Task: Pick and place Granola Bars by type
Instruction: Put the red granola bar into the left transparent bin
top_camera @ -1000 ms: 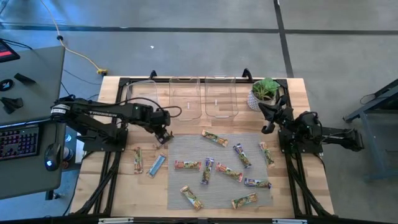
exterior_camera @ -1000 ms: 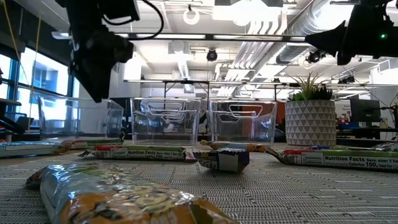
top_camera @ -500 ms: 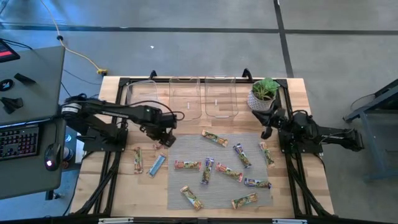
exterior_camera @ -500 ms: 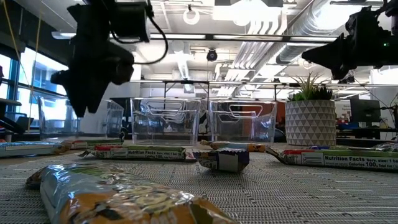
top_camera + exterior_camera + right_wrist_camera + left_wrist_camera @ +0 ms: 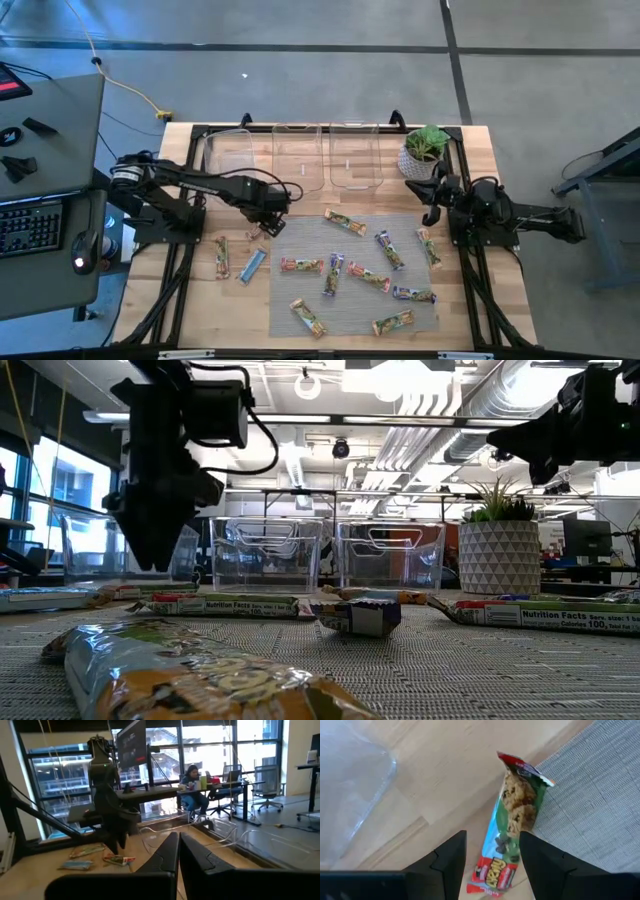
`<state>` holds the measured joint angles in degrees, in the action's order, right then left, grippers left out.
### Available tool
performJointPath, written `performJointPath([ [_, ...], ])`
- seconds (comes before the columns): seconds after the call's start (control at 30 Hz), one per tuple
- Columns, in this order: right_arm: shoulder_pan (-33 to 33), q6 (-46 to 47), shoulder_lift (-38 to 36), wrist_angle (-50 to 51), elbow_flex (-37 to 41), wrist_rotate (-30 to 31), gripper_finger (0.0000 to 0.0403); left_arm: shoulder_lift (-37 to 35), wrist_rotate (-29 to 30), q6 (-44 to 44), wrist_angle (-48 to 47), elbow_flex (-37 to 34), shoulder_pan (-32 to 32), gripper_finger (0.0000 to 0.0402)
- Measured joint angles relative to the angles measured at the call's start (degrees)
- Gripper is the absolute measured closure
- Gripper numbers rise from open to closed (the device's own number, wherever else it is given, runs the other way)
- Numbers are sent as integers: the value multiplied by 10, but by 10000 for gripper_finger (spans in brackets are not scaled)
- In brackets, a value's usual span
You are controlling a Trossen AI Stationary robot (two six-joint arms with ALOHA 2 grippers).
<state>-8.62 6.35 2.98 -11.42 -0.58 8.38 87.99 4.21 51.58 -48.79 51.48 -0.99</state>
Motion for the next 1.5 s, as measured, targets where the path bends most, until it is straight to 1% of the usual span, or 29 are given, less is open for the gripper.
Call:
performJointPath([
  [0.1, 0, 10, 0, 0, 0, 0, 402, 0, -4, 7, 19, -12, 1, 225],
  [0.27, 0, 12, 0, 0, 0, 0, 402, -2, 6, 14, 50, -31, 23, 225],
  [0.4, 0, 12, 0, 0, 0, 0, 402, 0, -9, 29, 57, -33, 40, 225],
  [0.5, 0, 9, 0, -1, 0, 0, 402, 0, 4, 29, 36, -23, 45, 225],
  [0.6, 0, 0, 0, -5, 0, 0, 402, 0, 46, 26, -11, 2, 44, 225],
  [0.67, 0, -2, 0, -13, 0, 0, 402, 0, 49, 39, -36, 13, 43, 225],
  [0.83, 0, -3, 0, -34, 0, 0, 402, 0, -34, 159, -75, 47, 53, 225],
  [0.9, 0, -5, 0, -37, 0, 0, 402, 0, -40, 206, -71, 51, 67, 225],
  [0.97, 0, -16, 0, -37, 0, 0, 402, 0, -33, 235, -63, 51, 82, 225],
  [1.07, 0, -34, 0, -37, 0, 0, 402, 12, 13, 260, -57, 51, 102, 225],
  [1.17, 0, -44, 0, -38, 0, 0, 402, 31, 57, 284, -56, 51, 109, 225],
  [1.4, 0, -53, 0, -38, 0, 0, 402, 97, 68, 297, -47, 51, 108, 225],
  [1.5, 0, -53, 0, -38, 0, 0, 402, 112, 74, 297, -54, 52, 108, 225],
])
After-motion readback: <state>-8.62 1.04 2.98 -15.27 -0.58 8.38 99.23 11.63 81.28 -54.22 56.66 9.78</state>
